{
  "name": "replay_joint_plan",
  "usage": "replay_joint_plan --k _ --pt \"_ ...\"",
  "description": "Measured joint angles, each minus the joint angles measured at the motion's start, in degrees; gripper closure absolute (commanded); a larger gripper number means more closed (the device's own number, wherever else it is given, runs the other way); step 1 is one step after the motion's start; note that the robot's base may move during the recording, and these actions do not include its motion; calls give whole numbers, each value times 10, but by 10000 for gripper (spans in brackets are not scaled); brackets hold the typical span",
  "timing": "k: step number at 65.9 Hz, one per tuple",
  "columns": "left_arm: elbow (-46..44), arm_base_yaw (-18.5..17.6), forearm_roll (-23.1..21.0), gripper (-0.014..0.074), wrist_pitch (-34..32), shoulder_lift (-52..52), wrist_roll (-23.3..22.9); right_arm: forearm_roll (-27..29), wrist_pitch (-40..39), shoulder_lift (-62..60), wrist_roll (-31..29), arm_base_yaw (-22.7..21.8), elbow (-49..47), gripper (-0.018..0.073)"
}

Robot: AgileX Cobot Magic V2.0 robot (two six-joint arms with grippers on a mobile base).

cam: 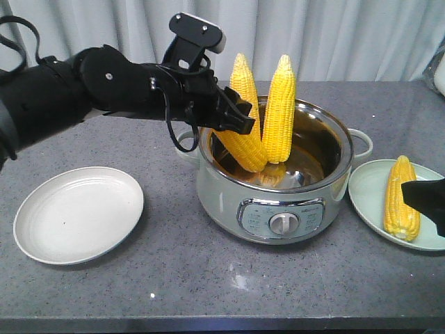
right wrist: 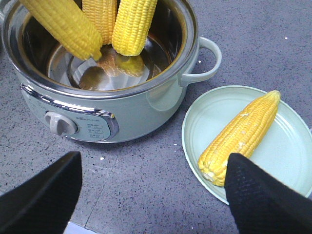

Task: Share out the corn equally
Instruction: 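Reach the left gripper into the pot and grasp a corn cob, then lift the cob out and carry it over the cream plate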

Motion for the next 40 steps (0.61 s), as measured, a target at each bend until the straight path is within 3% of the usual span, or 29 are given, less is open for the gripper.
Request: replay_joint_plan --k 22,33,40 --pt "0 0 3 400 3 -115 0 0 0 0 0 0 0 -21" --pt "0 7 10 387 43 -178 -4 0 0 0 0 0 0 -21" --pt "0 31 43 382 88 -211 -40 0 0 0 0 0 0 -21"
